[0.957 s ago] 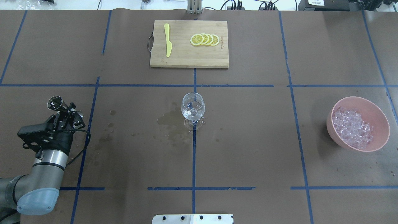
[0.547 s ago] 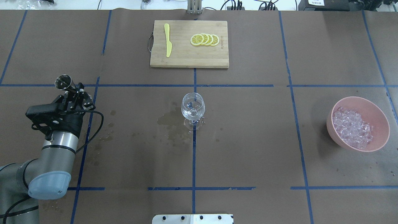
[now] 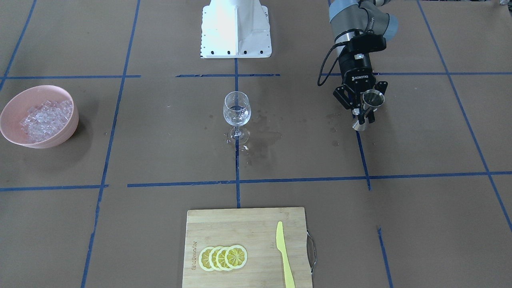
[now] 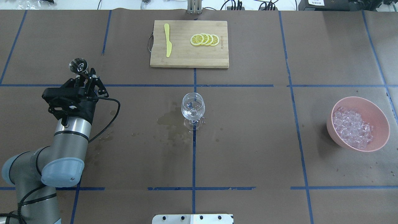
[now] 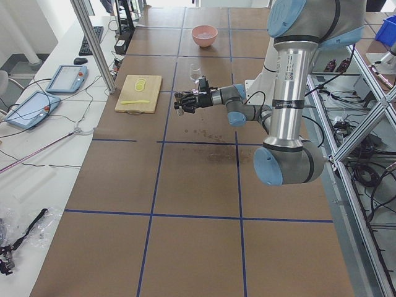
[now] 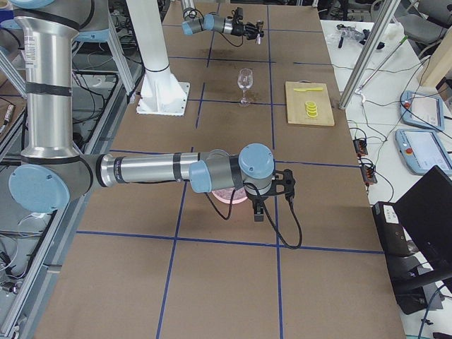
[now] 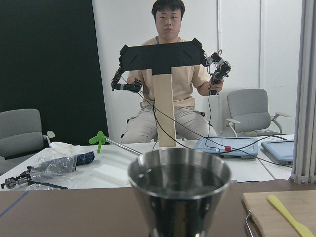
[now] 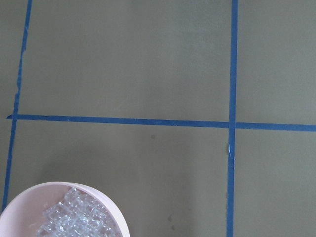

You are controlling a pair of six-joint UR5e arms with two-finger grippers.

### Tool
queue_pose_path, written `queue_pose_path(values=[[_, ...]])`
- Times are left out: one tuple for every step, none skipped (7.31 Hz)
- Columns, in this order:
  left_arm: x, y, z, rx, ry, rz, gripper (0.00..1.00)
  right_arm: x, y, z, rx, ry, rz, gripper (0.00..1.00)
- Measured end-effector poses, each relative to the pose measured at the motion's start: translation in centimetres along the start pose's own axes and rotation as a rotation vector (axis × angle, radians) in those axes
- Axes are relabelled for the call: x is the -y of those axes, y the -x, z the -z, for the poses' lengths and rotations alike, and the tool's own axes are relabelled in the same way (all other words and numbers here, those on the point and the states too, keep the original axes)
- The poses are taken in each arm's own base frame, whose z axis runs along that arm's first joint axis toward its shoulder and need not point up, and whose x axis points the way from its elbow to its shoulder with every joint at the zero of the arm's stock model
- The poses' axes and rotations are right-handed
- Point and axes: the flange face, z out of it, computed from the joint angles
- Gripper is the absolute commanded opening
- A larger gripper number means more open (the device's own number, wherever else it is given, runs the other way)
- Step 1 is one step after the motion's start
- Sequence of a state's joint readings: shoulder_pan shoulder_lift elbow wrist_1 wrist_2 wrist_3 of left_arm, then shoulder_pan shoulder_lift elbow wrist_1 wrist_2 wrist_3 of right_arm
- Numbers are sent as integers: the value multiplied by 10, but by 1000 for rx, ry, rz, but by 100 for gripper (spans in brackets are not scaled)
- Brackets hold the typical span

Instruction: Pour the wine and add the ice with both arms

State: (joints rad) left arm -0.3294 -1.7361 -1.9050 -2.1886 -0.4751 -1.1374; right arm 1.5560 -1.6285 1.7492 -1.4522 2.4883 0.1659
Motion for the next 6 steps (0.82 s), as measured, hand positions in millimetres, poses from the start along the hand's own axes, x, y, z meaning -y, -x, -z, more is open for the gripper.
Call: queue_pose_path(values=[[7,-14,1,-20,10,5,0,1,16,3,1,-6,-16,100],[14,-27,4,-41,19,-14,0,1,33,3,4,-6,-30,100],[22,-42,6,-66,31,-41,0,1,52,1,8,-2,-43,100],[30,-58,8,-94,43,-55,0,0,73,0,12,2,-55,100],[38,-74,12,-129,63,-60,0,-1,94,-2,17,7,-63,100],[45,-90,16,-168,89,-58,0,-3,111,-6,15,13,-69,100]])
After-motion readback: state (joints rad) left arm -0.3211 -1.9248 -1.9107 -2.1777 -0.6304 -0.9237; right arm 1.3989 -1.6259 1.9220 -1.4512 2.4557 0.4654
